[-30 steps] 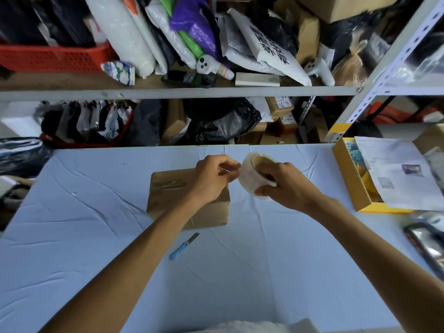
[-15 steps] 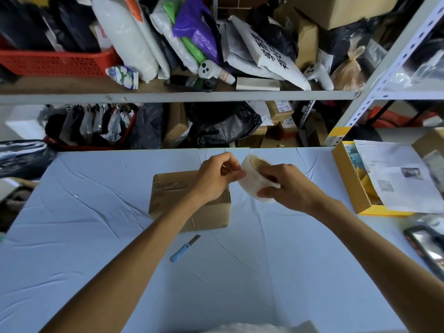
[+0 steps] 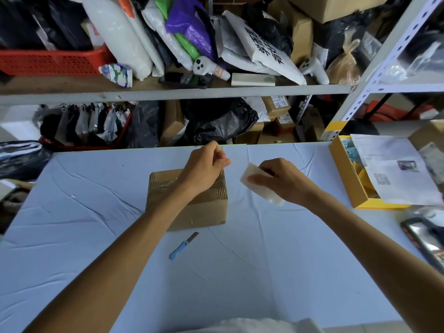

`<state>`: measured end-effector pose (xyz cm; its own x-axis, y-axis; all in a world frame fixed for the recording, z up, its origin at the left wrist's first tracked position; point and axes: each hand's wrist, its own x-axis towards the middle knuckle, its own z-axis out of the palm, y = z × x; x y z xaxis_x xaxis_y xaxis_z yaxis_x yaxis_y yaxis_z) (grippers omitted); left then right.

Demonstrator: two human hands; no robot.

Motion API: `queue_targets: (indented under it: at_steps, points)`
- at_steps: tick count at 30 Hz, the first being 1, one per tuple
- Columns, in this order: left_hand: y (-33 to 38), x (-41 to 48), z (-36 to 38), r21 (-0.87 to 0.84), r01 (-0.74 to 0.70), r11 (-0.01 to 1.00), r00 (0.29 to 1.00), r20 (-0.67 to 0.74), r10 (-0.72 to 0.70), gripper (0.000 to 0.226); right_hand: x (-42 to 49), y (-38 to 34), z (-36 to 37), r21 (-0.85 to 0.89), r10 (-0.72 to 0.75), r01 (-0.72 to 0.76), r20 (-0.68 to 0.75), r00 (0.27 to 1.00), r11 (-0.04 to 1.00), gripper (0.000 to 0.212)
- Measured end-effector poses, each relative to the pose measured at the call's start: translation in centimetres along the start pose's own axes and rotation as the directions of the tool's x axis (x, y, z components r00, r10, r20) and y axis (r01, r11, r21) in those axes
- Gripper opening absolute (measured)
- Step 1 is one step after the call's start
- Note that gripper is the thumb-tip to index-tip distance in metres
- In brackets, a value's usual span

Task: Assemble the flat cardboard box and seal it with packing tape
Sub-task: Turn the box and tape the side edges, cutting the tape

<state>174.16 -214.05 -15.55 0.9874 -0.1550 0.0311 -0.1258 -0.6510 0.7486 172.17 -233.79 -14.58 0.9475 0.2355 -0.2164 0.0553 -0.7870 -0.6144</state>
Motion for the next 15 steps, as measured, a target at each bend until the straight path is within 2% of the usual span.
queue_targets:
  at_steps: [7, 10, 12, 15]
  points:
    - [-0.1, 0.7, -0.3, 0.019, 0.093, 0.996, 0.996, -0.001, -0.093, 0.025, 0.0, -0.1, -0.3, -0.014, -0.059, 0.058, -0.073, 0.996, 0.998, 0.018]
    - [-0.3, 1.3, -0.8, 0.026, 0.074, 0.997, 0.997, 0.037, -0.074, 0.023, 0.0, -0.2, -0.5, -0.011, -0.070, 0.069, -0.066, 0.995, 0.998, 0.019]
    - [-0.1, 1.7, -1.3, 0.016, 0.044, 0.999, 0.998, 0.040, -0.045, 0.017, 0.1, -0.2, -0.7, 0.073, -0.067, 0.070, -0.038, 0.997, 0.995, 0.021]
    - [0.4, 2.1, -2.3, -0.001, 0.024, 1.000, 1.000, -0.015, -0.024, 0.009, -0.1, -0.2, -1.3, 0.332, -0.082, 0.067, 0.030, 0.996, 0.941, 0.015]
